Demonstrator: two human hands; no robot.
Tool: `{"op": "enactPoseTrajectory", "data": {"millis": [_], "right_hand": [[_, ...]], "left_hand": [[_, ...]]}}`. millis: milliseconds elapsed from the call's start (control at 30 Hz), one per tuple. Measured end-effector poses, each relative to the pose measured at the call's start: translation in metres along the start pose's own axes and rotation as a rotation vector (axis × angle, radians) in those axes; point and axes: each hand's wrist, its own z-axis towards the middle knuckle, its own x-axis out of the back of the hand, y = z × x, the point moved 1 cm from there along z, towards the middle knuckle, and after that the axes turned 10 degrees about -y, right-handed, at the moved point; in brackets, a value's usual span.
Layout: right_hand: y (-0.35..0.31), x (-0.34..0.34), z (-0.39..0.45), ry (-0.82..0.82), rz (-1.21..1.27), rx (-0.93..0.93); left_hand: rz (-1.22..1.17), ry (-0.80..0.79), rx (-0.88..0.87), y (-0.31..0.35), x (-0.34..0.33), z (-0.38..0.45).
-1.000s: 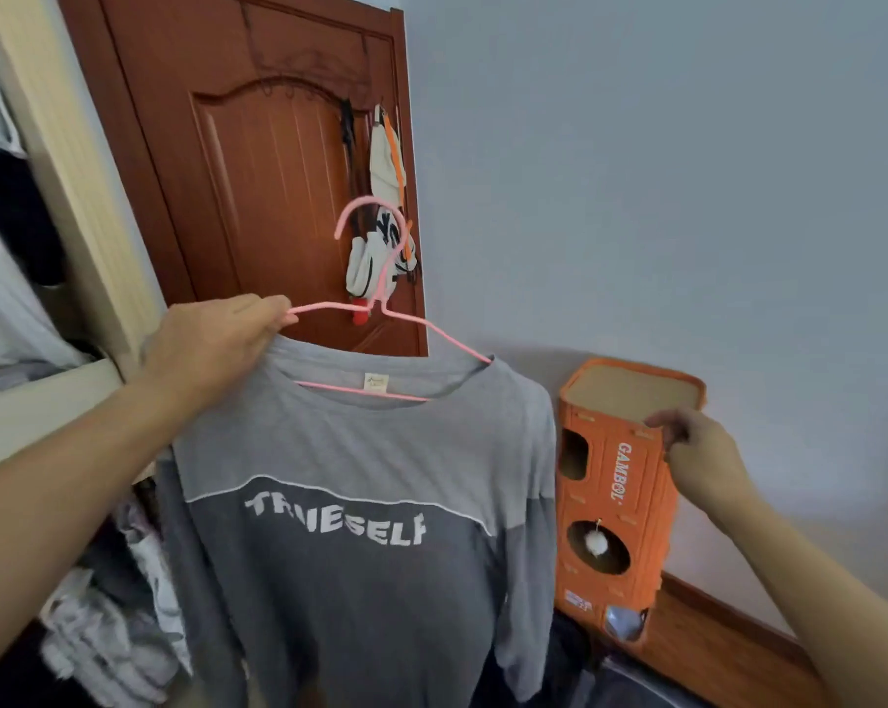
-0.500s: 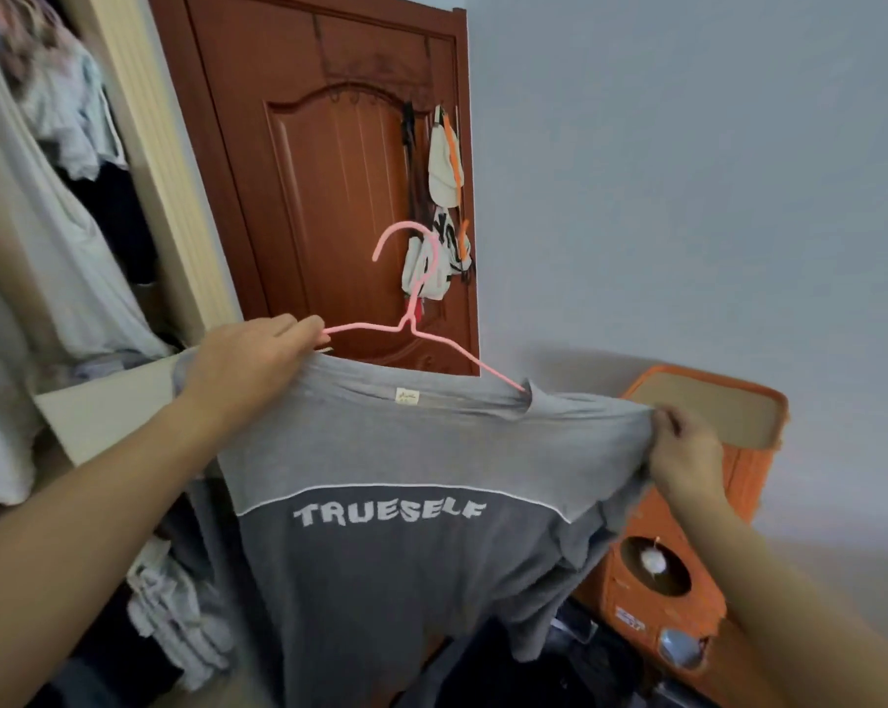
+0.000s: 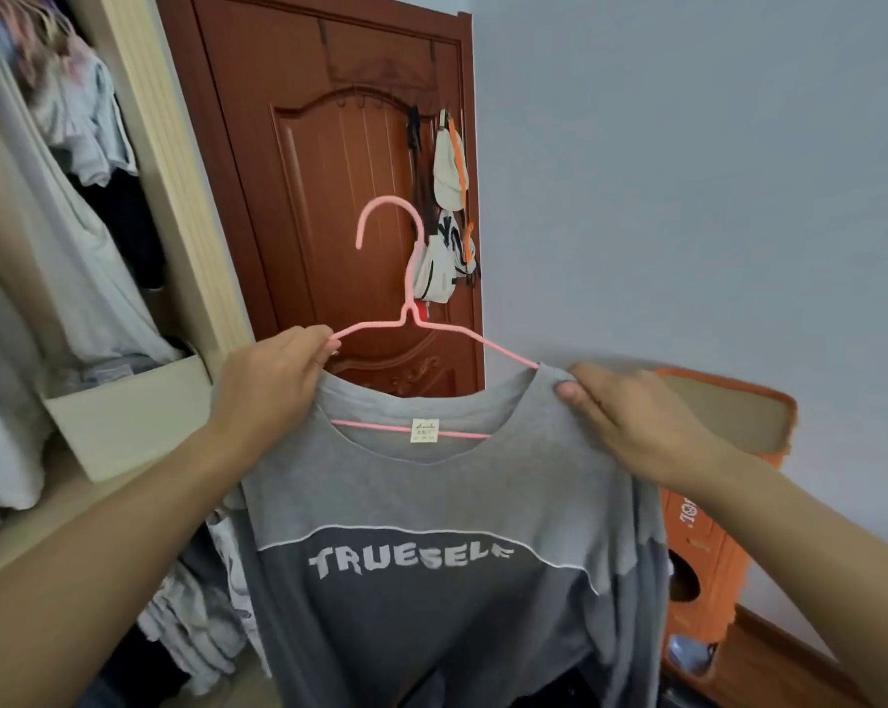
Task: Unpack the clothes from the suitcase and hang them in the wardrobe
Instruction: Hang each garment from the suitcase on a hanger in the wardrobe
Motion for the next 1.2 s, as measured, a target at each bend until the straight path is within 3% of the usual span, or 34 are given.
{"op": "enactPoseTrajectory", "data": {"millis": [67, 167, 267, 333, 433, 533, 700, 867, 1033, 1200], "right_hand": [[-0.016, 0.013, 0.003, -0.048, 0.112, 0.044], [-0.049, 0.025, 0.012, -0.352, 0.418, 0.137], [-0.088, 0.033, 0.035, -0.589, 0.548, 0.301], [-0.104, 0.039, 0.052, -0.652, 0.639, 0.3], [-0.144, 0.048, 0.097, -0.542, 0.699, 0.31], [-0.191, 0.051, 0.144, -0.371, 0.608, 0.269], [-0.268, 0.052, 0.202, -0.302, 0.464, 0.272], [-0.353, 0.085, 0.268, -0.163, 0.352, 0.309], [-0.461, 0.097, 0.333, -0.104, 0.242, 0.327], [-0.548, 0.081, 0.39, -0.078, 0.042, 0.233]], "left_hand": [[0.025, 0.006, 0.01, -0.001, 0.009, -0.002], [0.052, -0.05, 0.149, -0.02, 0.024, -0.008], [0.024, -0.199, 0.355, -0.051, 0.043, -0.01], [-0.005, -0.266, 0.396, -0.066, 0.051, -0.003], [-0.098, -0.257, 0.486, -0.105, 0.087, 0.014], [-0.154, -0.245, 0.668, -0.152, 0.125, 0.023], [0.03, -0.432, 0.902, -0.233, 0.179, -0.025], [0.194, -0.356, 1.035, -0.346, 0.242, -0.063], [0.345, -0.249, 0.947, -0.462, 0.299, -0.049], [0.479, -0.221, 0.736, -0.532, 0.324, -0.004]]}}
